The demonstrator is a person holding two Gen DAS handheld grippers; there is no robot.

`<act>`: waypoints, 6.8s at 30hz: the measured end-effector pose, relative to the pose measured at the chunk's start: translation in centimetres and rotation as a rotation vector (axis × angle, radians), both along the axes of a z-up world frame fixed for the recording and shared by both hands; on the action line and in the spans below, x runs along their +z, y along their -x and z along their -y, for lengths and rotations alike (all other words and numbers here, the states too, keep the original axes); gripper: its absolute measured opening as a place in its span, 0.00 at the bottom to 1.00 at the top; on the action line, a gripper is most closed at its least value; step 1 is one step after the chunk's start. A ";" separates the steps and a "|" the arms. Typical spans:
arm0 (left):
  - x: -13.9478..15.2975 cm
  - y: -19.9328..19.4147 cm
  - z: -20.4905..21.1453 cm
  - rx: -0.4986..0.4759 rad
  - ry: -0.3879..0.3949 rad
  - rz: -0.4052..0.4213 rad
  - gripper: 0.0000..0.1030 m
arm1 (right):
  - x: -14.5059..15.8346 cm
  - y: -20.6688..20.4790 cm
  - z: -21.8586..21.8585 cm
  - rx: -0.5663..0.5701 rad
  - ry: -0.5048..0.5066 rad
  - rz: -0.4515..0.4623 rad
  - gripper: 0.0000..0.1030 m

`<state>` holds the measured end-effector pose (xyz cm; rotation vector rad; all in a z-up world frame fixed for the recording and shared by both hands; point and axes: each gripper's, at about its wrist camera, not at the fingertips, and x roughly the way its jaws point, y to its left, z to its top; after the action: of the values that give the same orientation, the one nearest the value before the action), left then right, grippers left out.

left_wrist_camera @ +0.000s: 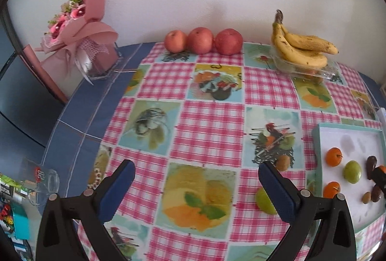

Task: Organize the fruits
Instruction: 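Withdraw both tools from the tray back toward the loose fruit, then close the left tool on the green pear lying on the tablecloth, then lift the pear in the left tool while the right closes on a brown kiwi, then carry the green pear and kiwi in both tools over the white tray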

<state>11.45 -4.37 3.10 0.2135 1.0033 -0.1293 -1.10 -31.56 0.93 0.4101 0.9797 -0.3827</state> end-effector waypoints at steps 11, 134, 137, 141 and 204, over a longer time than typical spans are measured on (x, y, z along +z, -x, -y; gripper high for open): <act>0.8 -0.4 -2.9 0.054 0.026 0.021 1.00 | 0.2 -1.7 -4.3 0.091 -0.024 -0.006 0.83; -7.5 -5.9 -4.7 0.091 0.624 -0.369 0.38 | -8.8 -13.9 -12.3 0.273 -0.055 -0.148 0.25; -7.4 -5.9 -4.7 0.090 0.619 -0.365 0.38 | -8.5 -13.6 -12.4 0.272 -0.047 -0.141 0.23; -6.8 -5.8 -4.6 0.082 0.609 -0.347 0.38 | -7.6 -13.0 -12.3 0.273 -0.054 -0.117 0.23; -2.0 9.7 17.9 -0.546 0.295 -0.253 0.38 | 0.9 6.4 8.0 -0.251 -0.015 0.030 0.23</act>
<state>1.72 -22.29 1.05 0.1991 1.1427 -0.8125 -7.54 -39.52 1.82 0.5537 0.9047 -0.5942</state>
